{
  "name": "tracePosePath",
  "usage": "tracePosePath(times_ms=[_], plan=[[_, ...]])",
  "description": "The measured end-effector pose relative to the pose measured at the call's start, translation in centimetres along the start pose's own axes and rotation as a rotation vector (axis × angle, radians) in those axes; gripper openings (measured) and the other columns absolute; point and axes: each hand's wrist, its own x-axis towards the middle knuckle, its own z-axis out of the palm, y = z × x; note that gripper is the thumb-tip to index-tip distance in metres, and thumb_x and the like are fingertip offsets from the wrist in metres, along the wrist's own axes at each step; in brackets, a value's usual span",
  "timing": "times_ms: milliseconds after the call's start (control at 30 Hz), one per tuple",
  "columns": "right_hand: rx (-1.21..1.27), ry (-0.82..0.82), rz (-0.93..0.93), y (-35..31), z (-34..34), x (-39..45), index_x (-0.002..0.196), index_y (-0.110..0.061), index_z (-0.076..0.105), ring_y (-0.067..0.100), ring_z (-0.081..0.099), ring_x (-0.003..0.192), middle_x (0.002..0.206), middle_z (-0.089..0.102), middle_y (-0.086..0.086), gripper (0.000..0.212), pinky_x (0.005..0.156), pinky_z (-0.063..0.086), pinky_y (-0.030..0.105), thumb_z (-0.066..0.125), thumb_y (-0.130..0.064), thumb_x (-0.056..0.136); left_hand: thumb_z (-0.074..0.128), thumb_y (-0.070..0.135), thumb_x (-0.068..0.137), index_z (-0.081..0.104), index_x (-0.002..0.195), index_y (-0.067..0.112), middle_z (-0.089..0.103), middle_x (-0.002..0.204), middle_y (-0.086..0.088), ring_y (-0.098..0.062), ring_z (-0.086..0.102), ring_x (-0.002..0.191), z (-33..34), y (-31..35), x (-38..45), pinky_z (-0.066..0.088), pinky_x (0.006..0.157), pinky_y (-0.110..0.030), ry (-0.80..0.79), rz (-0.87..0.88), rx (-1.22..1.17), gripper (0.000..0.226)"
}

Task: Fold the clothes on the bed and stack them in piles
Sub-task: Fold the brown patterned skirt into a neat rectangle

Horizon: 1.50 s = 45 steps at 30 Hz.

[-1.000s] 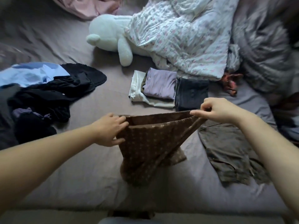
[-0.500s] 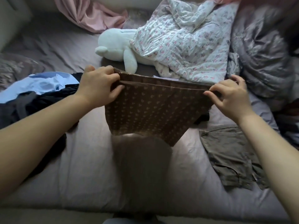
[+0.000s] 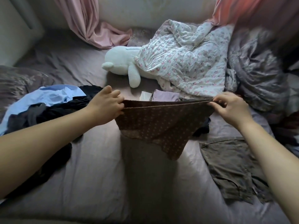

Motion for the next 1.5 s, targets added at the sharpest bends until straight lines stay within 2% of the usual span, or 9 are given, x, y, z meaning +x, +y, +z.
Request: tracePosePath(times_ms=[133, 267, 367, 467, 633, 800, 1067, 1267, 1500], plan=[[0.115, 0.006, 0.108, -0.7, 0.4, 0.6, 0.083, -0.014, 0.074, 0.027, 0.066, 0.078, 0.082, 0.072, 0.01, 0.017, 0.075, 0.052, 0.039, 0.074, -0.031, 0.081, 0.073, 0.011, 0.074, 0.056, 0.074, 0.015, 0.052, 0.064, 0.0, -0.025, 0.054, 0.056, 0.7, -0.5, 0.9, 0.018, 0.064, -0.033, -0.081, -0.145, -0.14, 0.017], [0.276, -0.029, 0.267, -0.8, 1.6, 2.4, 0.09, -0.007, 0.075, 0.018, 0.062, 0.078, 0.084, 0.071, 0.008, 0.016, 0.078, 0.049, 0.031, 0.075, -0.021, 0.081, 0.048, 0.018, 0.095, 0.051, 0.125, 0.015, 0.059, 0.1, -0.003, -0.025, 0.06, 0.094, 1.0, -1.3, 2.8, 0.027, 0.077, -0.034, -0.05, -0.348, -0.25, 0.03], [0.341, 0.053, 0.343, -0.7, 2.9, 3.4, 0.089, -0.016, 0.071, 0.015, 0.062, 0.066, 0.087, 0.072, 0.012, 0.008, 0.073, 0.054, 0.04, 0.073, -0.021, 0.083, 0.05, 0.019, 0.094, 0.065, 0.101, 0.013, 0.056, 0.095, -0.005, -0.026, 0.056, 0.094, 0.6, -1.7, 4.3, 0.026, 0.08, -0.035, -0.039, -0.453, -0.242, 0.017], [0.49, 0.169, 0.394, -1.3, 3.1, 3.5, 0.103, -0.017, 0.059, 0.003, 0.056, 0.04, 0.073, 0.064, 0.007, 0.019, 0.053, 0.048, 0.026, 0.068, -0.015, 0.086, 0.049, 0.023, 0.097, 0.068, 0.09, 0.008, 0.061, 0.089, -0.01, -0.032, 0.057, 0.083, 0.7, -2.0, 4.6, 0.026, 0.078, -0.039, 0.139, -0.615, -0.319, 0.025], [0.488, 0.324, 0.23, -1.5, 1.3, 1.7, 0.1, -0.015, 0.071, 0.009, 0.066, 0.064, 0.081, 0.068, -0.009, 0.015, 0.07, 0.056, 0.04, 0.065, -0.013, 0.087, 0.051, 0.02, 0.097, 0.066, 0.085, 0.006, 0.061, 0.085, -0.011, -0.03, 0.053, 0.071, -0.2, -2.4, 2.9, 0.032, 0.078, -0.04, 0.466, -0.527, -0.187, 0.024], [0.589, 0.266, 0.175, -1.6, 0.5, -3.6, 0.094, -0.023, 0.069, -0.007, 0.059, 0.061, 0.076, 0.065, -0.033, 0.02, 0.062, 0.043, 0.007, 0.065, -0.004, 0.088, 0.056, 0.015, 0.096, 0.061, 0.08, 0.007, 0.058, 0.079, -0.011, -0.032, 0.056, 0.071, 0.6, 0.0, -1.6, 0.043, 0.08, -0.04, 0.626, -0.361, -0.142, 0.018], [0.334, -0.237, 0.218, 0.4, 9.4, -17.2, 0.087, -0.03, 0.072, -0.002, 0.059, 0.067, 0.079, 0.065, -0.021, 0.02, 0.063, 0.044, 0.012, 0.076, -0.011, 0.079, 0.06, 0.011, 0.074, 0.062, 0.083, 0.013, 0.058, 0.087, -0.006, -0.025, 0.06, 0.067, 10.0, 11.8, -11.8, 0.032, 0.068, -0.033, 0.128, -0.108, -0.42, 0.009], [0.162, -0.576, 0.314, 0.9, 17.2, -26.1, 0.091, -0.029, 0.074, 0.002, 0.056, 0.075, 0.083, 0.065, -0.015, 0.012, 0.064, 0.036, 0.01, 0.075, -0.021, 0.082, 0.087, 0.003, 0.024, 0.067, 0.074, 0.014, 0.066, 0.09, -0.008, -0.022, 0.057, 0.081, 15.3, 20.5, -15.9, 0.029, 0.067, -0.032, -0.271, -0.181, -0.609, 0.055], [0.065, -0.896, 0.422, 0.7, 20.8, -33.0, 0.101, -0.035, 0.07, -0.002, 0.056, 0.091, 0.091, 0.056, -0.027, 0.014, 0.067, 0.033, 0.009, 0.065, -0.03, 0.088, 0.085, 0.009, 0.012, 0.063, 0.061, 0.023, 0.057, 0.058, 0.01, -0.013, 0.06, 0.052, 18.6, 26.6, -20.3, 0.027, 0.061, -0.024, -0.634, -0.122, -0.801, 0.055]])
